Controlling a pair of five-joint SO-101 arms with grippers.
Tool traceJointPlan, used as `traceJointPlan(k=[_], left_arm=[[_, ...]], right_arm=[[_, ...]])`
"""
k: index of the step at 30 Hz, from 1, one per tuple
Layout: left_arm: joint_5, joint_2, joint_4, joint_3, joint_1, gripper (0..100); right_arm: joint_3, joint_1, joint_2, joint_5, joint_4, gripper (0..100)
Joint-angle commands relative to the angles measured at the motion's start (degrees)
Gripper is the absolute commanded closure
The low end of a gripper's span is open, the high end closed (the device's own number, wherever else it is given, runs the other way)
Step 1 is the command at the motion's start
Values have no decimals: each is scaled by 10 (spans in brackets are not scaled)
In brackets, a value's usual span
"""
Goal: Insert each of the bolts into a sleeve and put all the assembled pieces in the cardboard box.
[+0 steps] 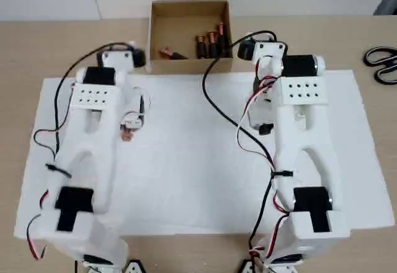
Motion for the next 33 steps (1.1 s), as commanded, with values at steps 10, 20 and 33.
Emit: traceJointPlan(k=[10, 20, 33], left_arm=[[-423, -39, -24, -29, -26, 995], [-588, 90, -40, -32, -8, 995], [-788, 120, -60, -65, 45, 995]], right_arm=[[1, 2, -31, 4, 10, 995], [1, 2, -31, 7, 10, 995], [1, 0, -31, 7, 8, 995]])
